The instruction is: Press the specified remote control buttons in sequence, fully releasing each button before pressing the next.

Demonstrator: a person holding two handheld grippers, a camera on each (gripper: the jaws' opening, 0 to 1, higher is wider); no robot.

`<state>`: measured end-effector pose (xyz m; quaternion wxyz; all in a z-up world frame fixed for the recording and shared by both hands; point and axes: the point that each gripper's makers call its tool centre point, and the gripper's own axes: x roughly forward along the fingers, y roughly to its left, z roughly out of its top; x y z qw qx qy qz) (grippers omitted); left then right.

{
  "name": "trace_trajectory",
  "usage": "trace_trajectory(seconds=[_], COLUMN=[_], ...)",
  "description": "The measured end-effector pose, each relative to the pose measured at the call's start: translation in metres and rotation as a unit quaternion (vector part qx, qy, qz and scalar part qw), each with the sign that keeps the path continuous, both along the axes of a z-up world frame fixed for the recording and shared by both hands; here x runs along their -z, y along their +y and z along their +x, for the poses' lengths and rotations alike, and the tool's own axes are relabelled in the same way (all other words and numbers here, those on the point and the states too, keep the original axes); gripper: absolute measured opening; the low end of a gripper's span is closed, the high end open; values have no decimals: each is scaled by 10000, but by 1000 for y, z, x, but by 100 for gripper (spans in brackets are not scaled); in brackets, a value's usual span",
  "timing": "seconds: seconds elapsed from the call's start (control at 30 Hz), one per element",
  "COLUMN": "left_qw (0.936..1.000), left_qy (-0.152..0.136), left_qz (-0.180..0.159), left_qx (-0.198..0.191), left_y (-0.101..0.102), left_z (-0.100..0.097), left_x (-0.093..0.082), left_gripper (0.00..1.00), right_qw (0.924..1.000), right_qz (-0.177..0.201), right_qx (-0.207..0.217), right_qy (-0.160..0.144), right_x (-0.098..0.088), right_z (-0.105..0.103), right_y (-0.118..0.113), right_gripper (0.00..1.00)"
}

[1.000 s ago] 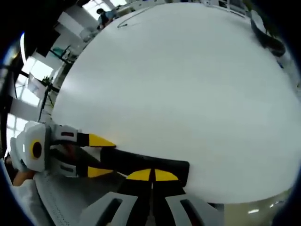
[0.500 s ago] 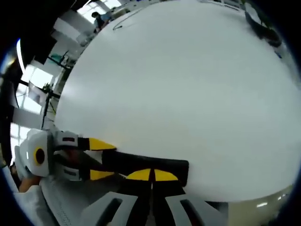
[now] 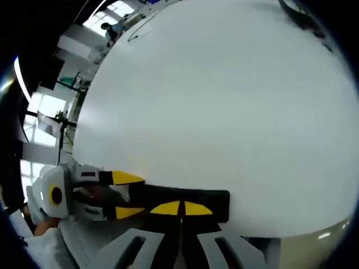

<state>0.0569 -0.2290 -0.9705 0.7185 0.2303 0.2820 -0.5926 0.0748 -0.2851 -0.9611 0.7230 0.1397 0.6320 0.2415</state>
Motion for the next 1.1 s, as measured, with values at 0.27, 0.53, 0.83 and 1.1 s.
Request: trace_trajectory(seconds=[0.27,0.53,0.83,1.1], left_qw=[9999,9999,9999,9998], left_qy=[16,-14,-26,-87], left_qz=[-25,-29,-32,-21], left_qx=[120,149,135,150], left_y=[-4,-6,-6,-6], left_z=[-5,-6,-7,-6], left_x=[0,0,0,0], left_gripper=[24,24,24,24], right_qw=[9989,9989,9990,9967], right_qz=[59,87,35,-157], right_qx=[-330,-430,-407,-637], right_qy=[-333,-150,-167,-484], right_x=[-4,1,3,4], right_z=[2,-4,-5,-3], right_y=[10,12,10,12], right_gripper=[0,0,0,0])
